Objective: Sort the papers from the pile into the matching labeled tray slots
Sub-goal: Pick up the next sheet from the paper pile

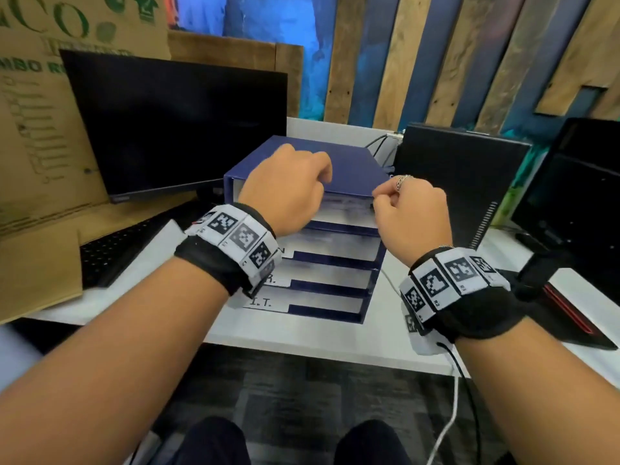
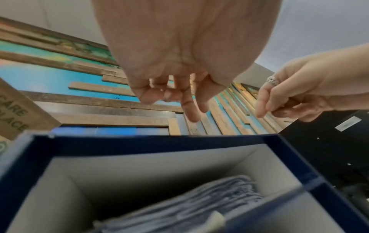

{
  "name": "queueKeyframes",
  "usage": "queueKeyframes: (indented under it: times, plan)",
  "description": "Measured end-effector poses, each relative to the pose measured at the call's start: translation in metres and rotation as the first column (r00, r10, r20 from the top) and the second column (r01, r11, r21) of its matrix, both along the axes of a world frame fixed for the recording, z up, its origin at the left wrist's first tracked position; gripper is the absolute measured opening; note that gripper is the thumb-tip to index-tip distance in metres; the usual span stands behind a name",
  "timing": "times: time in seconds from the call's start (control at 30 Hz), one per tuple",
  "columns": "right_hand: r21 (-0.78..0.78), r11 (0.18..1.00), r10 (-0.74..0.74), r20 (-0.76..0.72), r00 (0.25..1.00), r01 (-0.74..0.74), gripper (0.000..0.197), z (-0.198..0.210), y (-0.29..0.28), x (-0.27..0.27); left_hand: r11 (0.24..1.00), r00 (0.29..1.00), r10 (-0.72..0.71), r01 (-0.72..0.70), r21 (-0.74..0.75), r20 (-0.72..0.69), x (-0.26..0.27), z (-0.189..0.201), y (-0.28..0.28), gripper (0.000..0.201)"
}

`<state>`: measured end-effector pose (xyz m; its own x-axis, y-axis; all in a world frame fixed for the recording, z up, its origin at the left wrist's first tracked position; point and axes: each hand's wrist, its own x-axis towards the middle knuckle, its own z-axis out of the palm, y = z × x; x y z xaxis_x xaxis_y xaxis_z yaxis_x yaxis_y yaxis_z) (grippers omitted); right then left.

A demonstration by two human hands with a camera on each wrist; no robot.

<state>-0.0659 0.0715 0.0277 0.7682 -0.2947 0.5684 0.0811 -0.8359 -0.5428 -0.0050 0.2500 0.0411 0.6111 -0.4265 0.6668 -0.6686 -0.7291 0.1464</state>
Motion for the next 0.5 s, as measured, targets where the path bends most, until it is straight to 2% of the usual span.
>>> queueKeyframes:
  times: [0.1,0.17,0.23,0.33,0.43,0.5]
  plan:
    - [-0.191,0.974,-0.11,0.066,0.992,0.12,0.023,0.021,-0.017,0.004,0.993,0.999,0.044,-0.041,0.114,-0.021,0.023,0.025,0.004,0.034]
    - [-0.244,0.964,-0.093,0.048,0.994,0.103,0.026,0.024,-0.031,0.017,0.966,0.993,0.097,-0.078,0.247,-0.065,0.043,0.034,0.003,0.034]
    - [-0.246,0.969,-0.021,-0.067,0.998,0.004,0.03,0.023,-0.045,0.036,0.926,0.979,0.131,-0.063,0.373,-0.159,0.065,0.039,0.005,0.037]
    - [-0.22,0.967,0.061,-0.276,0.959,-0.125,0.041,0.027,-0.059,0.062,0.859,0.924,0.199,-0.004,0.513,-0.327,0.093,0.048,0.006,0.044]
    - [-0.205,0.938,0.161,-0.455,0.876,-0.279,0.051,0.029,-0.066,0.081,0.808,0.857,0.223,0.104,0.58,-0.464,0.104,0.053,0.005,0.05]
    - [-0.134,0.923,0.24,-0.531,0.812,-0.361,0.055,0.027,-0.075,0.085,0.754,0.845,0.23,0.158,0.637,-0.483,0.106,0.055,0.007,0.055]
